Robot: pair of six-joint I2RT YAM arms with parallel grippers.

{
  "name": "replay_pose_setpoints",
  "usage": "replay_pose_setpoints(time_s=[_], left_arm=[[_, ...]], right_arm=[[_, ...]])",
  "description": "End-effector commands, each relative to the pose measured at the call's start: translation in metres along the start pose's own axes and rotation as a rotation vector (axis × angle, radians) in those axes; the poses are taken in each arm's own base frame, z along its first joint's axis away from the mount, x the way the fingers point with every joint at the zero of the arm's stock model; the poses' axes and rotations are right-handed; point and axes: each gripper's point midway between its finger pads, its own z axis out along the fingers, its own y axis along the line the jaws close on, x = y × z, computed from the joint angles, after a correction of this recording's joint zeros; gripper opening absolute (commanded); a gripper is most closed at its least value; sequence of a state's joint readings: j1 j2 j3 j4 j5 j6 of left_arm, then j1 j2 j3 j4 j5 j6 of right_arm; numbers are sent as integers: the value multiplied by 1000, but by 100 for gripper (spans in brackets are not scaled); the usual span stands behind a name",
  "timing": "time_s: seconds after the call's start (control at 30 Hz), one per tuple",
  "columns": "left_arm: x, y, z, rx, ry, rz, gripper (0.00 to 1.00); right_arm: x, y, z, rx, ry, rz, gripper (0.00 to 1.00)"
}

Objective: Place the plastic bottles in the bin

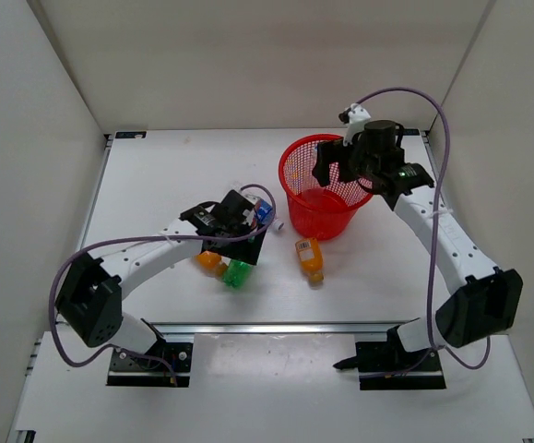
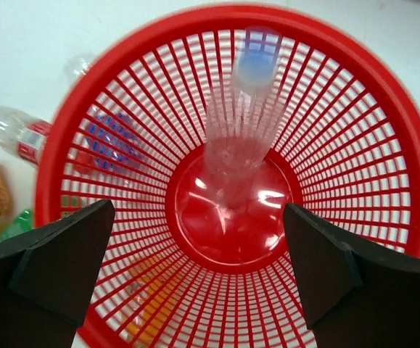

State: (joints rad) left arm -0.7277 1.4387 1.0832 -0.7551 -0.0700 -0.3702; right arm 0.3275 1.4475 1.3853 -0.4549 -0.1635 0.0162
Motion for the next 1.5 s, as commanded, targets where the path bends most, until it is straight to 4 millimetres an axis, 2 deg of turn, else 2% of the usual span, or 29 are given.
replay_pose_setpoints(time_s=[0.0, 0.07, 0.1, 0.13, 0.17, 0.23, 0.4, 0.47, 0.5, 0.63, 0.7, 0.77, 0.8, 0.87, 0.93, 1.0, 1.07, 1.17, 1.2, 1.23, 1.27, 1.3, 1.33, 1.37, 1.4, 1.43, 1.47], left_arm=[[-12, -9, 6, 14, -35, 59, 99], [-12, -7, 13, 5, -33, 61, 99], [-13, -6, 16, -1, -31, 62, 98], [-11, -4, 23, -14, -11, 77, 99], [-12, -7, 23, -14, -13, 91, 99], [-8, -7, 34, -36, 13, 110, 99], [-1, 3, 50, -93, 46, 120, 97], [6, -2, 56, -66, 69, 123, 93], [5, -5, 58, -54, 62, 123, 92], [9, -13, 64, -34, 58, 121, 71], [2, -23, 56, -2, 50, 112, 55], [-9, -31, 44, 25, 19, 101, 44], [-16, -35, 30, 41, -11, 98, 39], [-34, -41, 5, 72, -88, 68, 37], [-62, -45, -31, 108, -203, 27, 33], [-92, -51, -80, 165, -350, -22, 33], [-131, -53, -126, 192, -512, -54, 33], [-175, -65, -168, 240, -671, -61, 36], [-195, -72, -174, 257, -717, -63, 34], [-208, -79, -165, 263, -726, -61, 34], [-226, -89, -179, 286, -782, -64, 33], [-234, -100, -160, 286, -764, -47, 34], [-249, -109, -152, 289, -779, -49, 37], [-265, -118, -162, 302, -826, -58, 37], [-278, -130, -151, 304, -823, -49, 38], [-281, -137, -122, 286, -778, -42, 44], [-293, -146, -131, 317, -800, -40, 51]], right_arm=[[-41, -1, -46, 5, -156, 21, 99], [-45, -4, -72, 27, -205, 47, 99], [-33, -9, -74, 44, -185, 71, 99], [-26, -6, -83, 39, -186, 73, 99], [-26, -11, -95, 63, -205, 91, 99], [-3, -16, -103, 92, -169, 116, 99], [35, -22, -129, 151, -131, 198, 99], [57, -23, -131, 152, -97, 219, 100], [62, -23, -136, 152, -97, 242, 100], [86, -23, -141, 151, -48, 274, 99], [94, -26, -145, 183, -37, 281, 99], [102, -27, -148, 203, -16, 264, 99], [102, -29, -152, 217, -23, 258, 100], [110, -31, -156, 239, -7, 256, 99], [115, -37, -162, 280, -9, 268, 100], [127, -43, -164, 318, 5, 285, 100], [140, -50, -169, 359, 21, 323, 99], [165, -59, -169, 405, 59, 367, 99], [174, -59, -169, 407, 73, 376, 99], [181, -55, -166, 386, 88, 382, 99], [181, -59, -168, 403, 78, 405, 99], [179, -57, -168, 393, 65, 407, 99], [179, -51, -165, 360, 55, 408, 99], [175, -50, -165, 348, 37, 390, 99], [174, -43, -162, 317, 38, 378, 100], [174, -39, -161, 303, 46, 355, 99], [175, -38, -160, 295, 56, 344, 99]])
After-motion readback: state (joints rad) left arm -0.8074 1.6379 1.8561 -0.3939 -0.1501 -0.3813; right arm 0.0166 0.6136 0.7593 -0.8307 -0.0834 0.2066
